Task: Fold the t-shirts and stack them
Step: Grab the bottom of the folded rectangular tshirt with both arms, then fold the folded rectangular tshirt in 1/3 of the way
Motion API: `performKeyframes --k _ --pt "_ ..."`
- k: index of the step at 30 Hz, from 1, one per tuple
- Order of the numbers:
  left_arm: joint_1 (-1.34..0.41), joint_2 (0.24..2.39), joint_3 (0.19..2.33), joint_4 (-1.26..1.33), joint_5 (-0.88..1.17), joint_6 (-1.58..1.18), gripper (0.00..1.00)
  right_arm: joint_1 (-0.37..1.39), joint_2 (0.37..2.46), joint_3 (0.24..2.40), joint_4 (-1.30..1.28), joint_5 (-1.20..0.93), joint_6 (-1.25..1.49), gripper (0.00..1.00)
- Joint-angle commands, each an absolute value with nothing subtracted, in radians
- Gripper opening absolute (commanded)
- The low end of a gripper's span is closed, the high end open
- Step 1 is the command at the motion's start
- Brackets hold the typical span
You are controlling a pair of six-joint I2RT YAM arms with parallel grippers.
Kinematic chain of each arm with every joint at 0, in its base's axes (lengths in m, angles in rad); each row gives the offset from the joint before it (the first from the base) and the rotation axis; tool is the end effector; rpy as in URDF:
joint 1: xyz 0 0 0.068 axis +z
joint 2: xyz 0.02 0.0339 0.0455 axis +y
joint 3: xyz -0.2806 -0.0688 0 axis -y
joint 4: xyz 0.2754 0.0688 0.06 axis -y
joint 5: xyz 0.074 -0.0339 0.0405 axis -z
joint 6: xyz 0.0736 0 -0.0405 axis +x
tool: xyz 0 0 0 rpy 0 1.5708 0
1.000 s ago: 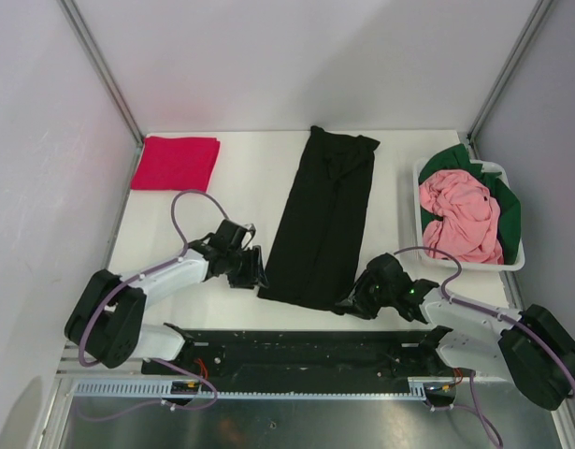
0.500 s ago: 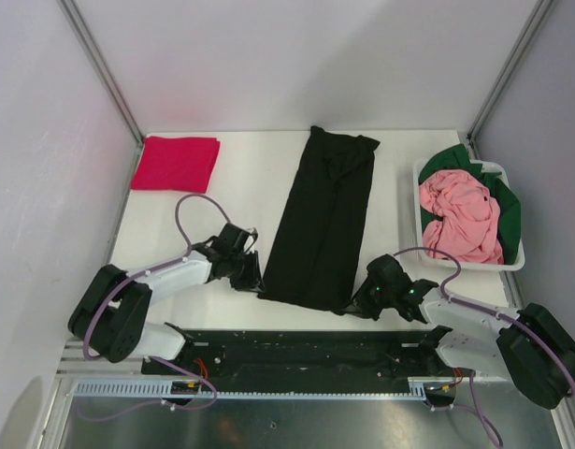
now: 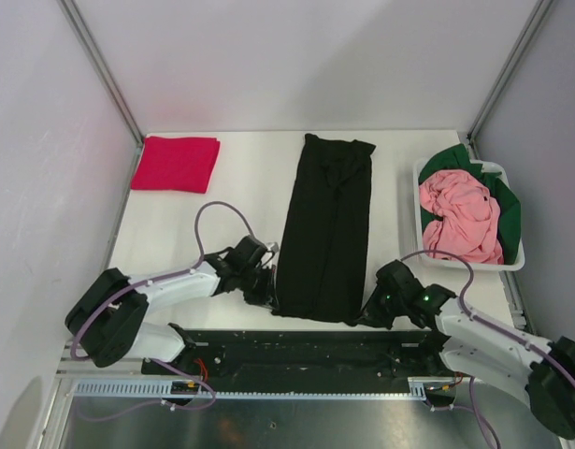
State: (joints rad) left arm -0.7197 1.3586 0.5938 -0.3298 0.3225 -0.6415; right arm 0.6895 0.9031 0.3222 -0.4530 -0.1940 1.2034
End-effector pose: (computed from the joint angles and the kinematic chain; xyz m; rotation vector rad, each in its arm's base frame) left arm 0.1855 -0.1936 0.1126 0.2250 2.8577 -0.7995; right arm 0.1331 0.1281 0.1072 0.6557 2.7980 0.8046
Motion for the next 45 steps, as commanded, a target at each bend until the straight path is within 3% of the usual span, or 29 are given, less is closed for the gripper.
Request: performKeyframes --k 1,8,24,39,45 --pt "-0.797 1.28 0.571 -0.323 0.371 -0.697 0.0 0.76 0.761 0.352 -0.669 -0.185 1.241 0.0" --pt "-0.825 1.255 0.655 -0.338 0.333 -0.704 0.0 0.768 0.722 0.464 -0.765 -0.079 1.214 0.01" --pt "-0.703 1.566 1.091 -0.311 0.172 -0.663 0.0 0.483 1.181 0.825 -0.492 0.087 0.876 0.0" --pt "-0.569 1.982 1.537 -0.27 0.146 -0.636 0.0 0.261 1.66 1.189 -0.267 0.034 0.739 0.0" --pt "-0.521 2.078 1.622 -0.27 0.155 -0.635 0.0 0.234 1.804 1.285 -0.254 0.013 0.738 0.0"
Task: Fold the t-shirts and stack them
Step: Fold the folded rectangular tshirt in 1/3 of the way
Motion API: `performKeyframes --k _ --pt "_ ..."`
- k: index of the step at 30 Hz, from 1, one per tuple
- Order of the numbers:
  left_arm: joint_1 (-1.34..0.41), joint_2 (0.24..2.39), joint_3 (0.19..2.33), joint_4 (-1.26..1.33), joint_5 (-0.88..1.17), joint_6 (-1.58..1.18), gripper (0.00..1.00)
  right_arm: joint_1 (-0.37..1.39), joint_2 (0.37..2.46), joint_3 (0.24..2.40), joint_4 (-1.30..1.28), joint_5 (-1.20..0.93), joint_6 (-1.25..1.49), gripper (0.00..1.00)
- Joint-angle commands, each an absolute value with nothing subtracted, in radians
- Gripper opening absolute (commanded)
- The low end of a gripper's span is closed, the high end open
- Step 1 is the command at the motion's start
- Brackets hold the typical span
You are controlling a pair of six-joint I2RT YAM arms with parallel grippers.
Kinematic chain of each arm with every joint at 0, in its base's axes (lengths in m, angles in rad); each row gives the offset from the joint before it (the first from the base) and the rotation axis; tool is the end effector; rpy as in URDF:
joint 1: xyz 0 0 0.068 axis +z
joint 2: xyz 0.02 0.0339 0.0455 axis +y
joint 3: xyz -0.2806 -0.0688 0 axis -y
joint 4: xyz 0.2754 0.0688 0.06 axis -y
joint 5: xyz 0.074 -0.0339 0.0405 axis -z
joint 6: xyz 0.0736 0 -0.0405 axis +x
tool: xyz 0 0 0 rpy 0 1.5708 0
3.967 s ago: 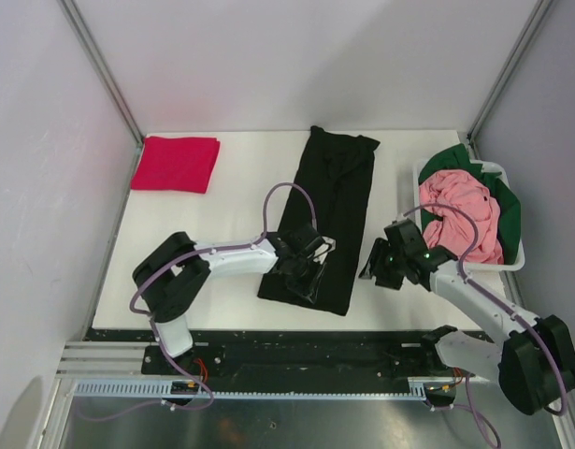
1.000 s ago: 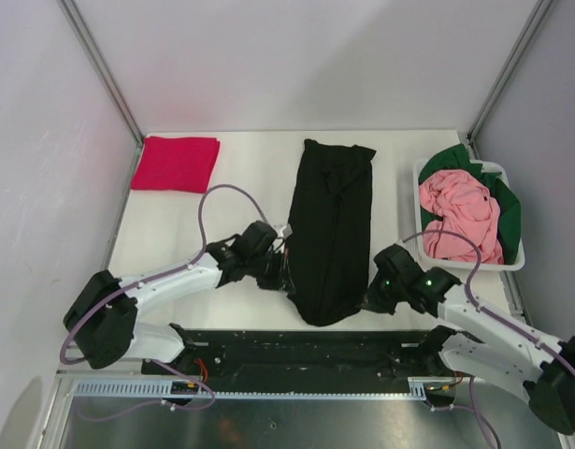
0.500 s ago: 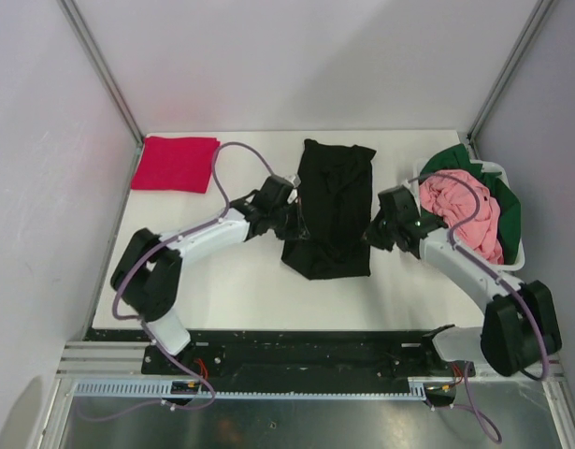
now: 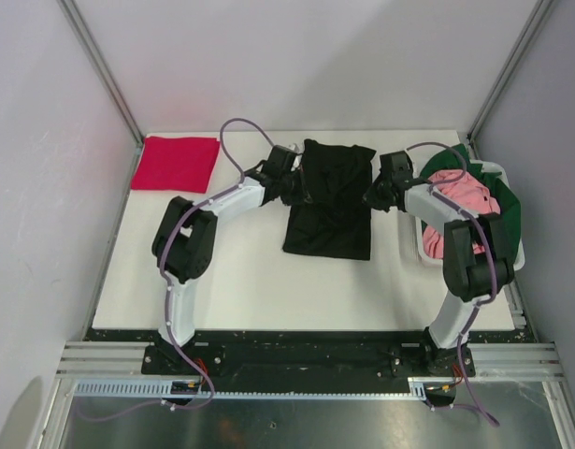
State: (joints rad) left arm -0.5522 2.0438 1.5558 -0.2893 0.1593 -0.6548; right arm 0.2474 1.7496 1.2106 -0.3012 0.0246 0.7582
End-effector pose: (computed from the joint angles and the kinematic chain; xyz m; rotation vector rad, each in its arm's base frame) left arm 0.4398 -0.2847 0.1843 -0.0442 2.4717 -0.7499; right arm 0.4227 0.1049 0.1899 0.6318 2.3739 0.4263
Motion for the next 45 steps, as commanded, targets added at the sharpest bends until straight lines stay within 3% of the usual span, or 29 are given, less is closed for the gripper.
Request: performKeyframes --k 1,29,32,36,38,42,45 --pt "-0.514 2.084 1.628 -0.269 0.155 -0.633 0.0 0.231 1.814 1.291 -0.254 0.012 0.738 0.0" --pt "-0.43 2.228 1.797 -0.271 0.276 -0.612 0.01 0.183 1.901 1.37 -0.274 -0.002 0.714 0.03" --pt "-0.42 2.229 1.796 -0.271 0.286 -0.611 0.13 0.179 1.894 1.376 -0.283 0.0 0.703 0.22" --pt "-0.399 2.193 1.787 -0.271 0.289 -0.599 0.52 0.181 1.855 1.391 -0.311 0.053 0.671 0.44" --pt "-0.39 2.16 1.778 -0.271 0.291 -0.583 0.62 0.186 1.824 1.397 -0.331 0.076 0.65 0.49" --pt "-0.388 2.083 1.724 -0.269 0.294 -0.565 0.65 0.221 1.77 1.399 -0.384 0.118 0.619 0.49" --pt "-0.394 2.042 1.67 -0.27 0.307 -0.56 0.53 0.274 1.75 1.397 -0.409 0.14 0.6 0.44"
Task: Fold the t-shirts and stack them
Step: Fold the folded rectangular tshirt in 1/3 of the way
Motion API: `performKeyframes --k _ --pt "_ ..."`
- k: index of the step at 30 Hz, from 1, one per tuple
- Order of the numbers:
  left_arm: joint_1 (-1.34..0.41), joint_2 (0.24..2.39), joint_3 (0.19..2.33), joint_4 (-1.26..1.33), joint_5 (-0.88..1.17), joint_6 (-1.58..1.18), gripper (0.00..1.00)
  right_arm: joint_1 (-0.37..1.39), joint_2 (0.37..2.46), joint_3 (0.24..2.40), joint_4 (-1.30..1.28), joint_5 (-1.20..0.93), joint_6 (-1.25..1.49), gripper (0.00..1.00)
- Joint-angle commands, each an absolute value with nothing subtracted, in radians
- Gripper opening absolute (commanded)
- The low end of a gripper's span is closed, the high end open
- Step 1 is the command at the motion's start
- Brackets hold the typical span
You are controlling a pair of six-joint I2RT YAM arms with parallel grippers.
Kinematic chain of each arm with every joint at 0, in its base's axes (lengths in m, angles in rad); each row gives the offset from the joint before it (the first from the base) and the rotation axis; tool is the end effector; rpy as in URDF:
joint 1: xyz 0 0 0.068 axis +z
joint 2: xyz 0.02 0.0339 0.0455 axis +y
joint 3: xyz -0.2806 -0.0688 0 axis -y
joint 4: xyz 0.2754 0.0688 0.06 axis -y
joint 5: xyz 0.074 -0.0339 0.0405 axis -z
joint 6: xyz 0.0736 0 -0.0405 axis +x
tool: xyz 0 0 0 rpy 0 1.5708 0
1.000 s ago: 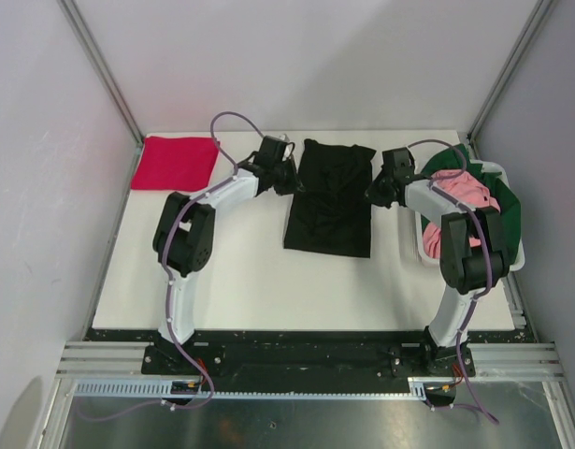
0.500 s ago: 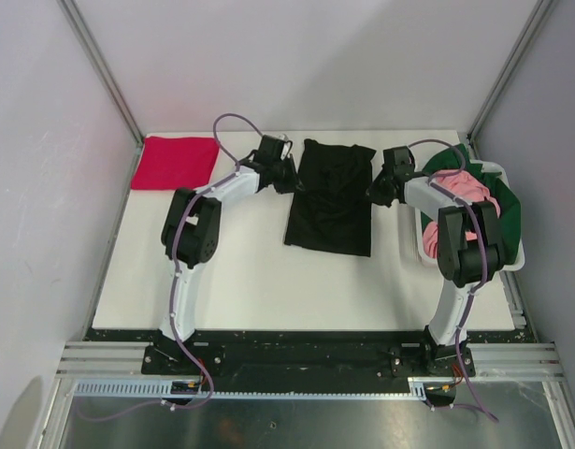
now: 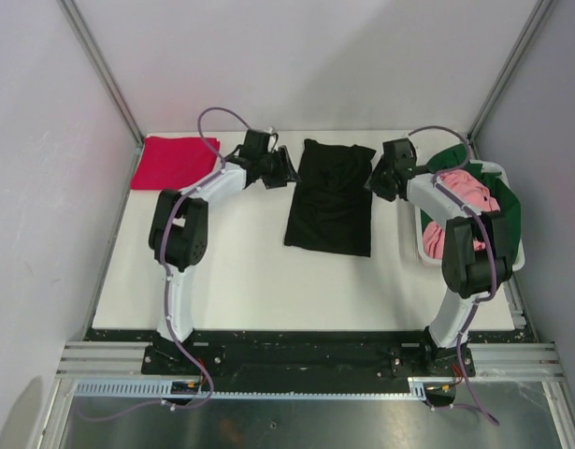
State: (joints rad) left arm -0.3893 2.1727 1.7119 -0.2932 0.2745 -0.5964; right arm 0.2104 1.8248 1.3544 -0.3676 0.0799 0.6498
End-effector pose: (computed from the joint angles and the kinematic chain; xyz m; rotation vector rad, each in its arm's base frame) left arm 0.5085 -0.2302 0.1769 -0.1067 2.4308 -0.7928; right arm 0.4528 0.0907 0.2042 0.5653 2.3606 0.3001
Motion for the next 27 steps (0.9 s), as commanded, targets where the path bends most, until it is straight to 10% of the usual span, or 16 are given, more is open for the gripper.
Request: performKeyframes --k 1,12,27 --pt "-0.398 2.034 1.654 -0.27 0.319 -0.558 0.48 0.293 1.751 1.397 -0.409 0.136 0.591 0.41" --pt "-0.453 2.022 1.525 -0.27 0.366 -0.592 0.08 0.402 1.879 1.396 -0.317 0.058 0.584 0.22" --pt "-0.448 2.185 1.674 -0.271 0.447 -0.59 0.19 0.374 2.186 1.78 -0.429 0.075 0.567 0.27"
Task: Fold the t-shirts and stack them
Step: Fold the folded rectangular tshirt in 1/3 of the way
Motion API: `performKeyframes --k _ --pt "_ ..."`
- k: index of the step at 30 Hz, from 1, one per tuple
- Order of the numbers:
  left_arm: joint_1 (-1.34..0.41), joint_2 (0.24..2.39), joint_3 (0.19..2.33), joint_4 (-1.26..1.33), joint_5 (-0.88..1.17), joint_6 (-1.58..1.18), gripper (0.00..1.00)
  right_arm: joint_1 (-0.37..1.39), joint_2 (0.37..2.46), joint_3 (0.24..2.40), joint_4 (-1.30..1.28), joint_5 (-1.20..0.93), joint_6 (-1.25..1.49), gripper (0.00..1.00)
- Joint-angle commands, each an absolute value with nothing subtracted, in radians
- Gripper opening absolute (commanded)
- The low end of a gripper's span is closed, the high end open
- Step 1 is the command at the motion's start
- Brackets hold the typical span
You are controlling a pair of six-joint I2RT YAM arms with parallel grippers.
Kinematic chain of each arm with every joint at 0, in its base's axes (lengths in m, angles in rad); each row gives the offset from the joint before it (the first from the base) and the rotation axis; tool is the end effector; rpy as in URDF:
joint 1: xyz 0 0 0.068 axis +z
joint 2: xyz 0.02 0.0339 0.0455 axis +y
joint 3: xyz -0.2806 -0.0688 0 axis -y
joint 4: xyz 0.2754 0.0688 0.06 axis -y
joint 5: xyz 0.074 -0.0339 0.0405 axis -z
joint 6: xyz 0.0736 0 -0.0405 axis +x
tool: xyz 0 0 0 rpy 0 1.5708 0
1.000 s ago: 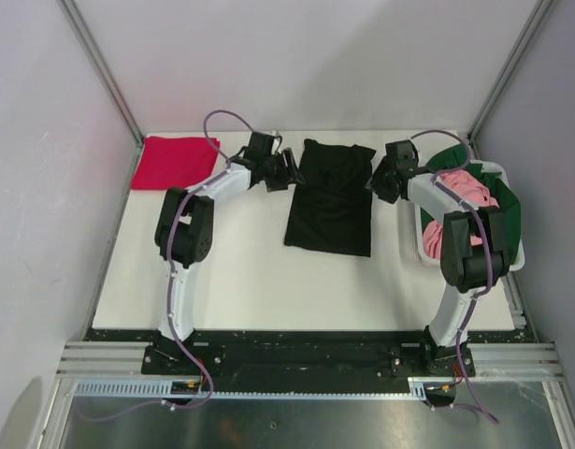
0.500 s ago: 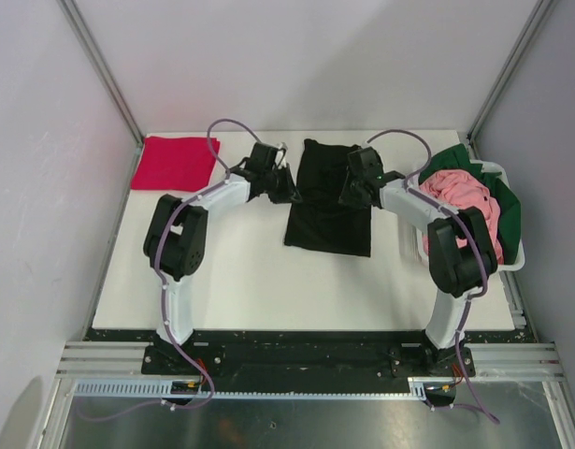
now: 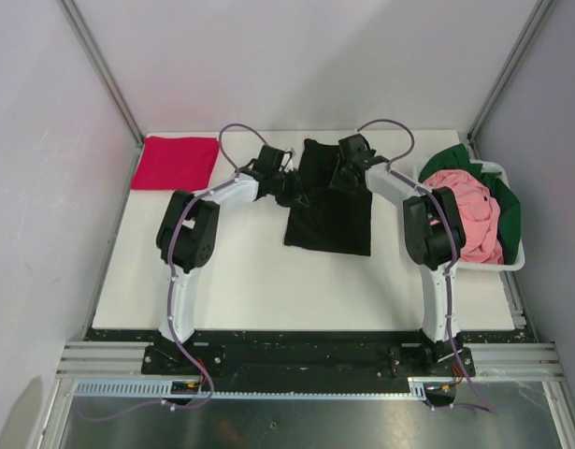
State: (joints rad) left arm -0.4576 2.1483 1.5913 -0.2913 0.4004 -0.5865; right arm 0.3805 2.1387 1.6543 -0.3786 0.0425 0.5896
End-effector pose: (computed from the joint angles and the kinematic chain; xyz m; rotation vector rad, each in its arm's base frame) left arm 0.4650 -0.2610 0.1476 0.0309 2.5598 -0.9299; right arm 0.5011 0.1971 0.1628 0.2771 2.4545 0.3790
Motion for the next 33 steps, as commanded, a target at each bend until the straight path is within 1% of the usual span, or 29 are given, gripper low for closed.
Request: performKeyframes --k 1,4,7,11,21,33 --pt "-0.445 2.196 1.689 -0.271 0.446 -0.59 0.22 0.372 2.199 1.802 -0.443 0.081 0.566 0.27" --pt "-0.432 2.235 1.744 -0.271 0.434 -0.589 0.27 0.365 2.221 1.828 -0.466 0.084 0.565 0.28" --pt "-0.417 2.278 1.795 -0.271 0.414 -0.59 0.29 0.359 2.215 1.815 -0.473 0.086 0.563 0.29" --pt "-0.391 2.328 1.853 -0.271 0.377 -0.593 0.29 0.345 2.154 1.768 -0.472 0.104 0.547 0.32" --pt "-0.359 2.422 1.965 -0.283 0.357 -0.585 0.29 0.28 1.99 1.589 -0.438 0.122 0.562 0.33" --pt "-0.35 2.404 1.981 -0.287 0.352 -0.565 0.29 0.252 2.011 1.527 -0.389 0.078 0.575 0.33"
